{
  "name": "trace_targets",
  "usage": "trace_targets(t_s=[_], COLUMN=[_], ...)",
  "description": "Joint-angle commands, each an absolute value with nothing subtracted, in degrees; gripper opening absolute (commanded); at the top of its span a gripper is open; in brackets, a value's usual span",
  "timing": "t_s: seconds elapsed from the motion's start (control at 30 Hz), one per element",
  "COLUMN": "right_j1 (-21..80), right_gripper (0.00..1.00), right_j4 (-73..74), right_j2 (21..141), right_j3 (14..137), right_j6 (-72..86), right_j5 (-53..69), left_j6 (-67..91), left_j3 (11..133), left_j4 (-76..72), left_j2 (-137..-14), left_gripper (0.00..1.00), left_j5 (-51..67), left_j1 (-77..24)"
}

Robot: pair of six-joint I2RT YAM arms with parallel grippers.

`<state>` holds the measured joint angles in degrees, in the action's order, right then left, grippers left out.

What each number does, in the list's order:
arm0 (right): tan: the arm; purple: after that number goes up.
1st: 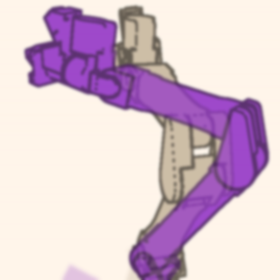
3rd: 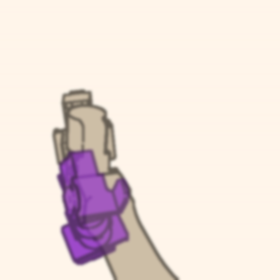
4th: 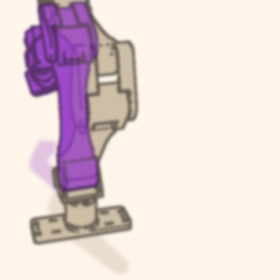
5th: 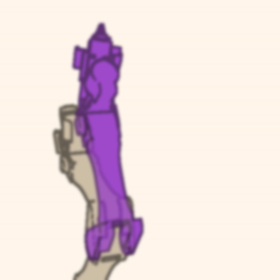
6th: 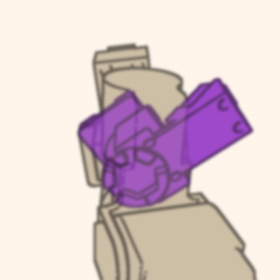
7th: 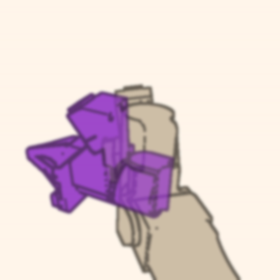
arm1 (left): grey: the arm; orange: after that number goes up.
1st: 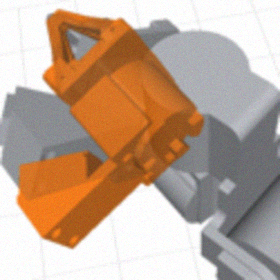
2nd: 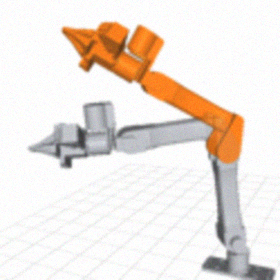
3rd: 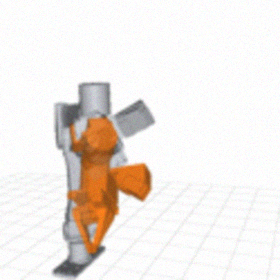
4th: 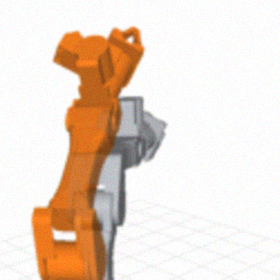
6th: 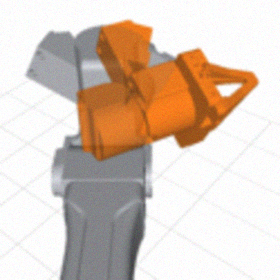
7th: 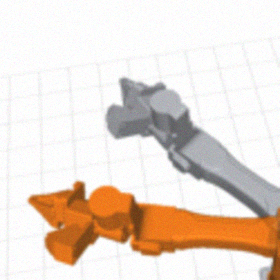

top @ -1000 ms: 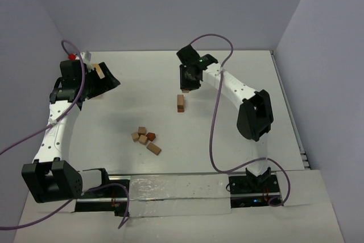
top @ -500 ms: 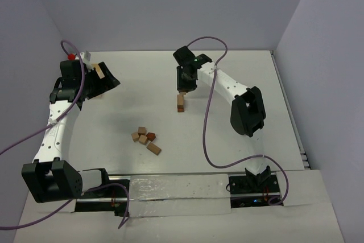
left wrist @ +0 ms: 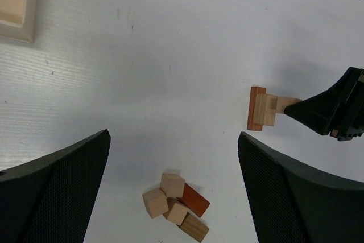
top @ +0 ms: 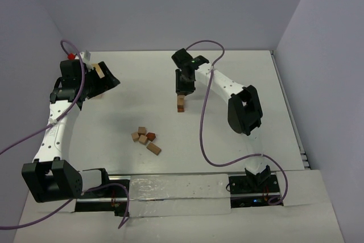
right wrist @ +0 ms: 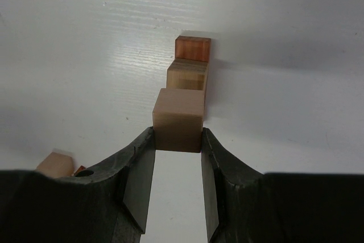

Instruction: Build the wood block tower

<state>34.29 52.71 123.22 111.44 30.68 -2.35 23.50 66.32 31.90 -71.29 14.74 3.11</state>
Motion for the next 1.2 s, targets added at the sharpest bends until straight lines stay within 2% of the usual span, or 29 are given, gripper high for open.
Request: trace_targets(t_s=[0.0,0.73,0.9,0.97,1.1,1.17], right_j1=[34.84,35.13,35.07,35.07,35.07,35.07], right_gripper=[0.00,0.14,0.23,0.35,0.48,0.50], right_j4=[53.26,53.38,53.35,53.28,53.30,53.26], right_j2=[123.96,125.77,126.03,126.11,126.42,126.54], right_j3=[114.03,114.76,114.79,114.87,115.21,115.40], right_j6=[31.55,31.64,31.46,31.38,31.25,31.20], right_j5=[-2.99,-3.40,-3.08,-2.81,-2.73,-2.76], left_j6=[24.08,24.17,24.17,24.24,24.17,24.17], left_j3=[66.36,65.83,66.00,65.94,66.09,66.01], left_j4=[28.95,28.65,28.74,28.67,28.74,28.72], left_j2=[-71.19,-71.08,-71.19,-71.26,-71.28,-71.28], left_gripper=[0.99,0.99,0.99,0.99,0.99,0.99], left_j5=[14.77,15.29,15.38,15.45,15.42,15.47], left_j1=[3.34,3.34,3.34,3.34,3.34,3.34])
